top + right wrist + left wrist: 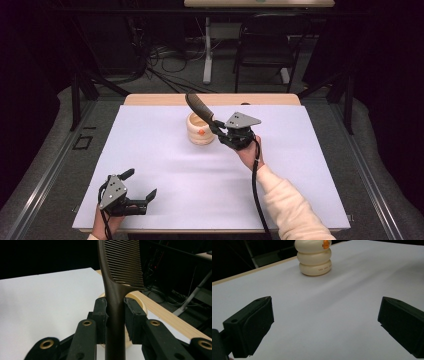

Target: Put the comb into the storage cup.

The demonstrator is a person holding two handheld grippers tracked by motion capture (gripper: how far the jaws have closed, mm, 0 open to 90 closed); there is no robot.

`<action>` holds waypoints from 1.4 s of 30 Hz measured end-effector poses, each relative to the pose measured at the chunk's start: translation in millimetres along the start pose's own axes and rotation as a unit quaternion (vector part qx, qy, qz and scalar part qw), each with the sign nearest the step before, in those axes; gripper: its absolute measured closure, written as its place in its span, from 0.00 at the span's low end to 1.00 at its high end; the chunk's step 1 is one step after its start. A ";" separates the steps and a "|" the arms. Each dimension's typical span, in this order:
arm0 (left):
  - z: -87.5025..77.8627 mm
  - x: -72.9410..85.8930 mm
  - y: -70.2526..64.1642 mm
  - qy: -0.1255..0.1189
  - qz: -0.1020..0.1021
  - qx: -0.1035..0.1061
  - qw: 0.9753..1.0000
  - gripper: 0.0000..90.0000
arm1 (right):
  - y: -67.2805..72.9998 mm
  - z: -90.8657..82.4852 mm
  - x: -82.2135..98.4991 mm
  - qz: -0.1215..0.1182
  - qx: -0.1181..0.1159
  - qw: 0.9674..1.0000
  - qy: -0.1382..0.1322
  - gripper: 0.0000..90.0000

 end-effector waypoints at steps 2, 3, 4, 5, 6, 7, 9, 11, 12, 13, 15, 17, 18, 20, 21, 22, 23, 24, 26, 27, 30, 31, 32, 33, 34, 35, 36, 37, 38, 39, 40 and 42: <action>0.0 0.0 -0.2 0.000 0.001 0.000 1.000 0.00 | 0.4 1.9 -1.0 -0.001 -0.001 1.000 -0.001 0.80; 0.2 -0.1 -0.3 -0.001 0.001 0.000 1.000 0.00 | 0.2 2.9 -1.5 -0.002 0.000 1.000 -0.004 0.80; 0.4 0.1 -0.3 0.001 0.000 0.001 1.000 0.00 | 0.0 3.9 -2.0 -0.001 -0.001 1.000 -0.006 0.80; 0.6 0.4 -0.6 0.001 -0.001 0.002 1.000 0.00 | -0.2 5.0 -2.5 0.000 -0.002 1.000 -0.005 0.80; 0.4 0.4 -0.6 0.001 0.000 0.002 1.000 0.00 | -0.6 5.9 -3.3 -0.001 0.000 1.000 -0.006 0.80; 0.4 0.3 -0.7 0.001 -0.002 0.001 1.000 0.00 | -1.0 6.5 -4.4 -0.001 -0.002 1.000 -0.008 0.80; 0.4 0.0 -0.7 0.000 -0.002 0.001 1.000 0.00 | -1.7 7.3 -6.5 0.002 -0.001 1.000 -0.013 0.80; 0.8 -0.3 -0.9 -0.001 -0.001 0.003 1.000 0.00 | -2.0 8.7 -7.9 0.002 0.000 1.000 -0.016 0.80; 1.1 -0.5 -1.2 -0.003 -0.002 0.003 1.000 0.00 | -2.5 9.7 -8.4 0.002 -0.001 1.000 -0.016 0.80; 1.1 -0.6 -1.1 -0.003 -0.002 0.004 1.000 0.00 | -2.9 10.6 -9.0 0.006 -0.001 1.000 -0.017 0.80; 1.0 -0.7 -1.2 -0.003 -0.002 0.003 1.000 0.00 | -4.5 12.9 -10.5 0.007 0.000 1.000 -0.020 0.80; 0.7 -0.7 -1.1 -0.003 -0.002 0.003 1.000 0.00 | -5.6 15.2 -12.2 0.007 0.002 1.000 -0.022 0.80; 0.7 -0.7 -1.1 -0.003 -0.002 0.003 1.000 0.00 | -6.1 16.5 -13.2 0.006 0.001 1.000 -0.024 0.80; 0.4 -0.8 -1.1 -0.002 0.000 0.003 1.000 0.00 | -6.3 19.7 -14.8 0.005 0.001 1.000 -0.026 0.80; 0.3 -0.8 -1.3 -0.002 0.001 0.004 1.000 0.00 | -6.5 21.0 -15.7 0.002 0.003 1.000 -0.029 0.80; 0.3 -0.7 -1.4 -0.001 0.001 0.004 1.000 0.00 | -6.8 22.3 -16.6 0.002 0.005 1.000 -0.029 0.80; 0.3 -0.7 -1.4 -0.001 0.000 0.004 1.000 0.00 | -7.1 23.8 -17.4 0.005 0.002 1.000 -0.031 0.80; 0.3 -0.6 -1.3 -0.001 0.000 0.004 1.000 0.00 | -7.4 25.4 -18.4 0.006 0.004 0.999 -0.036 0.80; 0.5 -0.5 -1.3 -0.002 -0.001 0.005 1.000 0.00 | -8.5 28.3 -20.2 0.011 0.002 0.999 -0.042 0.80; 0.5 -0.5 -1.3 -0.002 -0.001 0.005 1.000 0.00 | -8.7 29.6 -21.2 0.013 0.003 0.999 -0.045 0.80; 0.8 -0.5 -1.2 -0.003 -0.002 0.004 1.000 0.00 | -8.6 33.6 -23.9 0.013 0.001 0.999 -0.050 0.80; 1.0 -0.5 -1.3 -0.002 -0.001 0.006 1.000 0.00 | -8.4 35.1 -24.8 0.013 0.001 0.999 -0.053 0.80; 1.0 -0.7 -1.5 -0.003 -0.001 0.006 1.000 0.00 | -8.1 36.1 -25.4 0.014 0.001 0.998 -0.055 0.80; 0.8 -0.7 -1.7 -0.002 0.000 0.006 1.000 0.00 | -7.9 37.4 -26.1 0.014 0.002 0.998 -0.059 0.80; 0.9 -0.7 -1.7 -0.002 -0.001 0.006 1.000 0.00 | -7.7 38.6 -26.6 0.015 0.001 0.998 -0.060 0.80; 0.9 -0.6 -1.5 -0.003 -0.001 0.006 1.000 0.00 | -7.8 39.9 -26.8 0.015 0.002 0.998 -0.061 0.80; 0.8 -0.5 -1.4 -0.003 -0.002 0.006 1.000 0.00 | -8.1 41.0 -27.2 0.015 0.003 0.998 -0.064 0.80; 0.7 -0.5 -1.3 -0.003 -0.002 0.005 1.000 0.00 | -8.3 42.1 -27.5 0.018 0.002 0.998 -0.065 0.80; 0.7 -0.6 -1.4 -0.003 -0.002 0.005 1.000 0.00 | -8.7 43.3 -27.9 0.019 0.003 0.998 -0.067 0.80; 0.8 -0.6 -1.4 -0.003 -0.001 0.006 1.000 0.00 | -9.3 44.4 -28.5 0.018 0.005 0.997 -0.069 0.80; 1.0 -0.5 -1.4 -0.003 -0.001 0.006 1.000 0.00 | -9.6 45.5 -29.0 0.020 0.004 0.997 -0.072 0.80; 1.3 -0.5 -1.3 -0.001 0.000 0.007 1.000 0.00 | -10.1 47.3 -29.8 0.019 0.003 0.997 -0.073 0.80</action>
Point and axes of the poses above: each handheld gripper's, and its own axes: z roughly forward along the jaws, x roughly out of its underside, y roughly to its left, the point moved 5 cm from there along z, roughly forward along the jaws, and after that the axes turned 7 degrees about z, right-handed, at the moved point
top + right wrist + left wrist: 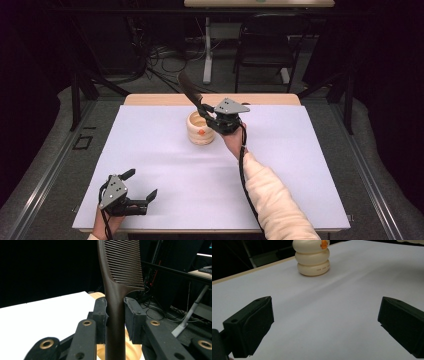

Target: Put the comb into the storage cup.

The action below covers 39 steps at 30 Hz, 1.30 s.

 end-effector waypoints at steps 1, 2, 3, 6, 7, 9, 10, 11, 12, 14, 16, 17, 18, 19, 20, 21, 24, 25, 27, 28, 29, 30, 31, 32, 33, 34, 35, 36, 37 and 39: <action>0.2 0.0 -0.1 0.000 0.000 0.000 1.000 0.00 | -0.7 1.2 -0.6 -0.004 0.000 1.000 -0.004 0.80; 0.3 0.0 -0.2 0.000 0.000 0.000 1.000 0.00 | -0.9 2.6 -0.7 -0.003 0.000 1.000 -0.006 0.80; 0.3 0.0 -0.2 0.000 0.001 0.000 1.000 0.00 | -1.1 4.1 -0.5 -0.001 0.001 1.000 -0.005 0.80; 0.3 0.0 -0.1 0.000 0.001 0.000 1.000 0.00 | -3.0 8.6 -1.0 -0.003 0.003 1.000 -0.010 0.80; 0.3 0.0 0.0 0.000 0.001 0.001 1.000 0.00 | -3.4 9.8 -1.1 -0.001 0.003 1.000 -0.010 0.80; 0.4 0.1 0.1 0.000 0.001 0.001 1.000 0.00 | -4.2 13.0 -1.1 0.001 0.002 1.000 -0.011 0.80; 0.3 0.1 0.1 0.000 0.000 0.001 1.000 0.00 | -4.7 14.6 -1.4 -0.001 0.003 1.000 -0.015 0.80; 0.4 0.1 0.0 -0.001 0.000 0.002 1.000 0.00 | -5.1 16.4 -1.9 0.000 0.003 1.000 -0.017 0.80; 0.4 0.1 0.2 0.000 0.000 0.001 1.000 0.00 | -5.4 18.1 -2.3 0.000 0.002 1.000 -0.018 0.80; 0.6 0.3 0.2 0.001 0.000 0.001 1.000 0.00 | -5.1 21.5 -3.8 0.001 0.001 1.000 -0.021 0.80; 0.6 0.3 0.3 0.001 0.001 0.001 1.000 0.00 | -4.5 25.4 -5.2 0.000 0.002 1.000 -0.026 0.80; 0.7 0.4 0.2 0.000 -0.001 0.001 1.000 0.00 | -3.7 27.1 -5.4 0.000 0.000 1.000 -0.026 0.80; 0.7 0.4 0.1 0.001 -0.002 0.001 1.000 0.00 | -3.5 29.3 -5.3 -0.002 -0.001 1.000 -0.024 0.80; 0.7 0.5 0.1 0.001 -0.001 0.001 1.000 0.00 | -3.0 31.6 -5.4 -0.001 -0.001 1.000 -0.027 0.80; 0.9 0.4 0.0 0.000 -0.002 0.002 1.000 0.00 | -2.9 33.4 -5.5 0.000 -0.003 1.000 -0.028 0.80; 0.8 0.4 0.1 0.000 -0.001 0.002 1.000 0.00 | -3.0 35.7 -5.6 -0.001 -0.003 1.000 -0.029 0.80; 0.8 0.5 0.0 0.000 -0.002 0.003 1.000 0.00 | -2.7 40.7 -5.3 -0.003 -0.005 1.000 -0.028 0.80; 0.8 0.6 -0.1 0.000 -0.003 0.004 1.000 0.00 | -2.5 42.7 -5.1 -0.005 -0.004 1.000 -0.030 0.80; 0.8 0.6 -0.1 -0.001 -0.003 0.003 1.000 0.00 | -2.3 47.3 -3.2 -0.005 -0.004 1.000 -0.027 0.80; 0.7 0.6 -0.1 0.000 -0.003 0.004 1.000 0.00 | -2.3 47.3 -3.2 -0.005 -0.004 1.000 -0.027 0.80; 0.7 0.5 0.0 -0.001 -0.002 0.003 1.000 0.00 | -2.5 48.3 -2.0 -0.006 -0.006 1.000 -0.026 0.80; 0.6 0.6 0.1 0.000 -0.001 0.003 1.000 0.00 | -2.6 49.8 -0.7 -0.006 -0.005 1.000 -0.026 0.80; 0.6 0.6 0.0 0.000 -0.002 0.004 1.000 0.00 | -3.1 50.9 0.8 -0.008 -0.004 1.000 -0.023 0.80; 0.5 0.5 0.1 0.000 -0.002 0.003 1.000 0.00 | -3.4 51.6 2.6 -0.005 -0.004 1.000 -0.019 0.80; 0.5 0.5 0.1 0.000 -0.002 0.004 1.000 0.00 | -3.8 52.8 4.0 -0.002 -0.004 1.000 -0.018 0.80; 0.7 0.6 -0.3 -0.001 -0.003 0.004 1.000 0.00 | -4.5 53.5 5.3 -0.003 -0.003 1.000 -0.015 0.80; 0.7 0.6 -0.3 -0.001 -0.003 0.004 1.000 0.00 | -4.7 54.7 7.9 0.001 -0.004 1.000 -0.011 0.80; 0.6 0.6 -0.1 -0.001 -0.002 0.004 1.000 0.00 | -4.7 54.7 7.9 0.001 -0.004 1.000 -0.011 0.80; 0.7 0.6 -0.2 -0.001 -0.003 0.004 1.000 0.00 | -4.5 55.0 8.9 0.000 -0.005 1.000 -0.009 0.80; 0.8 0.8 -0.3 0.000 -0.004 0.004 1.000 0.00 | -4.5 55.2 10.9 -0.001 -0.005 1.000 -0.004 0.80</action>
Point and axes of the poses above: each handheld gripper's, and its own axes: z roughly forward along the jaws, x roughly out of its underside, y roughly to its left, the point moved 5 cm from there along z, roughly forward along the jaws, and after that the axes turned 7 degrees about z, right-handed, at the moved point
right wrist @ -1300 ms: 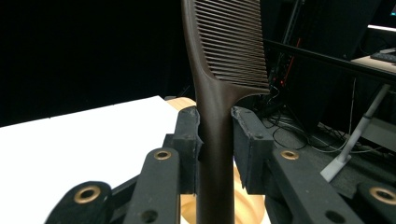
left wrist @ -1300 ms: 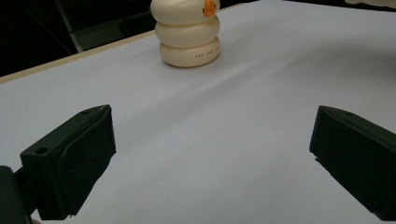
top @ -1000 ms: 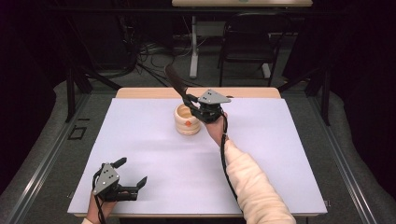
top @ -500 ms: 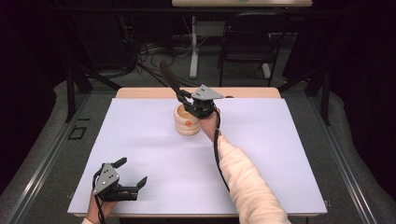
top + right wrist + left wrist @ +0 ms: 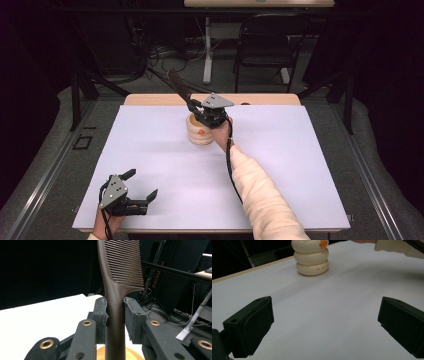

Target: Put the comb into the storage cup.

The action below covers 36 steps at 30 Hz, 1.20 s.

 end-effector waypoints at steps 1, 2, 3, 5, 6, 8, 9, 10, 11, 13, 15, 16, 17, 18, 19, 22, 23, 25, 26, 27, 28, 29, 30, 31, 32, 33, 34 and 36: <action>0.0 -0.1 0.0 -0.001 0.001 0.000 1.000 0.00 | 0.4 0.2 0.9 0.005 0.000 1.000 0.000 0.80; -0.1 -0.2 -0.1 -0.001 0.001 0.000 1.000 0.00 | 0.1 0.3 1.7 0.003 0.000 1.000 0.001 0.80; -0.1 -0.2 -0.1 -0.002 0.001 0.000 1.000 0.00 | 0.0 0.2 2.7 0.002 0.000 1.000 0.004 0.80; 0.0 0.0 -0.2 -0.001 0.000 0.000 1.000 0.00 | 0.2 0.4 4.3 -0.001 -0.001 1.000 0.007 0.80; 0.1 -0.1 -0.3 -0.002 0.000 0.000 1.000 0.00 | 0.0 0.4 5.2 -0.002 -0.001 1.000 0.010 0.80; 0.1 -0.1 -0.4 -0.002 0.000 0.001 1.000 0.00 | -1.1 0.2 6.5 -0.001 -0.001 1.000 0.011 0.80; 0.1 -0.2 -0.3 -0.002 0.001 0.001 1.000 0.00 | -1.4 0.1 7.1 -0.001 0.000 1.000 0.012 0.80; 0.0 -0.2 -0.3 -0.002 0.001 0.000 1.000 0.00 | -1.7 0.1 7.9 -0.002 -0.001 1.000 0.012 0.80; -0.1 -0.1 -0.2 -0.001 0.001 0.000 1.000 0.00 | -1.7 -0.1 8.9 -0.002 -0.001 1.000 0.015 0.80; 0.0 0.0 -0.2 -0.001 0.001 0.000 1.000 0.00 | -2.1 -0.3 10.7 -0.001 -0.001 1.000 0.018 0.80; 0.1 -0.1 -0.3 -0.001 0.001 0.000 1.000 0.00 | -2.9 -0.8 12.7 -0.003 0.000 1.000 0.022 0.80; 0.1 -0.1 -0.4 -0.001 0.001 0.001 1.000 0.00 | -2.9 -1.0 13.8 -0.001 0.000 1.000 0.023 0.80; -0.1 0.0 -0.3 0.000 0.001 0.000 1.000 0.00 | -3.4 -1.1 14.9 -0.003 0.000 1.000 0.024 0.80; 0.0 0.0 -0.3 -0.001 0.001 0.000 1.000 0.00 | -3.5 -1.3 16.1 -0.003 0.001 1.000 0.027 0.80; 0.1 0.0 -0.2 -0.001 0.001 0.000 1.000 0.00 | -3.8 -1.3 17.3 -0.002 -0.001 1.000 0.030 0.80; -0.1 0.0 -0.3 0.000 0.002 0.000 1.000 0.00 | -5.0 -1.3 19.8 0.000 -0.001 0.999 0.034 0.80; 0.0 0.0 -0.3 0.000 0.001 0.000 1.000 0.00 | -5.0 -1.6 20.7 0.001 -0.003 0.999 0.038 0.80; 0.0 0.0 -0.2 0.000 0.001 0.000 1.000 0.00 | -4.9 -1.6 21.2 0.000 -0.003 0.999 0.036 0.80; 0.0 0.0 -0.2 0.000 0.001 0.000 1.000 0.00 | -4.8 -1.9 21.2 0.000 -0.003 0.999 0.037 0.80; -0.1 0.0 -0.3 0.000 0.001 -0.001 1.000 0.00 | -4.7 -2.1 21.1 0.000 -0.004 0.999 0.037 0.80; -0.1 0.0 -0.3 0.001 0.002 -0.001 1.000 0.00 | -4.7 -2.1 21.1 0.001 -0.004 0.999 0.037 0.80; 0.0 0.1 -0.4 0.000 0.002 0.000 1.000 0.00 | -4.6 -2.1 21.2 0.002 -0.004 0.999 0.037 0.80; -0.2 0.0 -0.2 0.000 0.002 -0.001 1.000 0.00 | -4.5 -2.0 21.4 0.001 -0.004 0.999 0.037 0.80; -0.2 0.0 -0.2 0.000 0.002 -0.001 1.000 0.00 | -4.3 -1.9 21.4 0.001 -0.003 0.999 0.036 0.80; -0.1 0.0 -0.3 0.000 0.002 -0.001 1.000 0.00 | -4.2 -1.9 21.2 -0.002 -0.003 0.999 0.034 0.80; 0.0 0.1 -0.4 0.000 0.001 0.001 1.000 0.00 | -4.0 -1.9 20.7 -0.002 -0.004 1.000 0.030 0.80; 0.0 0.0 -0.4 0.000 0.001 0.000 1.000 0.00 | -3.7 -1.7 20.6 -0.002 -0.004 1.000 0.029 0.80; 0.0 0.2 -0.4 0.001 0.001 0.000 1.000 0.00 | -2.8 -0.8 20.8 -0.006 -0.004 1.000 0.026 0.80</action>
Point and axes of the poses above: each handheld gripper's, and its own axes: z roughly forward along the jaws, x roughly out of its underside, y roughly to its left, the point moved 5 cm from there along z, roughly forward along the jaws, and after that the axes turned 7 degrees about z, right-handed, at the moved point
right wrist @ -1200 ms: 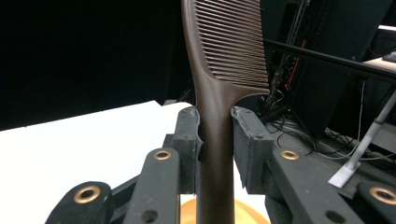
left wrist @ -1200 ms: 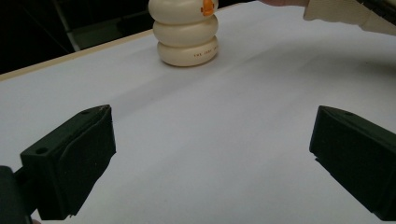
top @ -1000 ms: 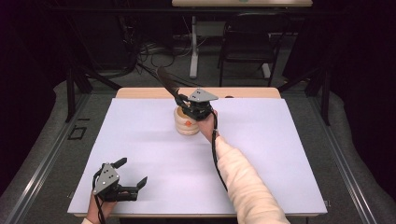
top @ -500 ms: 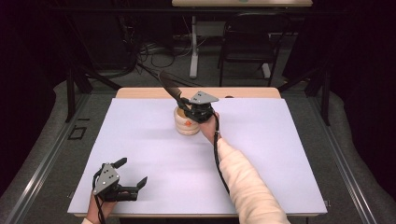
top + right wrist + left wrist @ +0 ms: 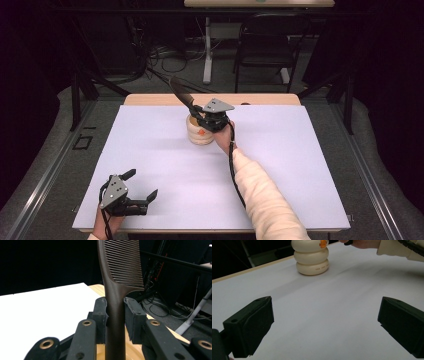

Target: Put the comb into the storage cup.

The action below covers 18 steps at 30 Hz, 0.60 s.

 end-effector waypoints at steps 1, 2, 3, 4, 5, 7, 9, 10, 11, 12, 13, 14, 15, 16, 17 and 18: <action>0.3 0.2 -0.1 0.000 0.000 0.000 1.000 0.00 | 0.5 1.0 0.5 -0.002 0.000 1.000 0.001 0.80; 0.4 0.3 -0.2 0.001 0.000 0.000 1.000 0.00 | 0.7 1.6 1.1 -0.005 0.001 1.000 0.003 0.80; 0.4 0.2 -0.1 0.000 0.000 0.000 1.000 0.00 | 1.0 2.3 1.8 -0.004 -0.001 1.000 0.003 0.80; 0.3 0.2 -0.1 0.000 0.000 0.000 1.000 0.00 | 1.1 3.1 2.7 -0.004 -0.002 1.000 0.003 0.80; 0.2 0.2 -0.1 0.000 0.000 0.000 1.000 0.00 | 1.1 3.7 4.0 -0.003 -0.001 1.000 0.006 0.80; 0.1 0.3 0.1 0.000 0.001 0.000 1.000 0.00 | 0.9 4.3 6.0 -0.001 -0.001 1.000 0.009 0.80; 0.0 0.3 0.1 0.001 0.001 0.000 1.000 0.00 | 0.9 5.3 7.6 -0.002 0.000 1.000 0.013 0.80; 0.1 0.2 0.0 0.000 0.000 0.000 1.000 0.00 | 1.1 5.5 8.8 -0.003 -0.003 1.000 0.018 0.80; 0.1 0.2 -0.1 0.000 0.000 0.000 1.000 0.00 | 0.8 6.1 10.2 -0.004 -0.003 1.000 0.021 0.80; 0.1 0.2 -0.1 0.000 0.000 0.000 1.000 0.00 | 0.3 6.7 11.6 -0.004 -0.002 1.000 0.024 0.80; 0.1 0.2 0.0 0.000 0.000 0.000 1.000 0.00 | -0.5 7.0 12.9 -0.002 -0.001 1.000 0.026 0.80; 0.1 0.2 0.0 0.000 0.000 -0.001 1.000 0.00 | -1.4 6.9 14.2 0.000 -0.001 1.000 0.028 0.80; 0.2 0.3 0.0 0.000 0.000 0.000 1.000 0.00 | -2.4 6.7 15.3 0.001 -0.001 0.999 0.032 0.80; 0.3 0.3 0.0 0.000 0.000 -0.001 1.000 0.00 | -2.8 6.8 16.6 0.003 -0.001 0.999 0.035 0.80; 0.4 0.3 -0.1 0.000 0.000 0.000 1.000 0.00 | -3.3 6.6 17.8 0.004 0.000 0.999 0.041 0.80; 0.4 0.2 -0.1 0.000 0.000 0.000 1.000 0.00 | -3.9 6.2 18.7 0.003 0.000 0.999 0.045 0.80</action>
Point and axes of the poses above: each handheld gripper's, and its own axes: z roughly forward along the jaws, x roughly out of its underside, y roughly to its left, the point moved 5 cm from there along z, roughly forward along the jaws, and after that the axes turned 7 degrees about z, right-handed, at the moved point
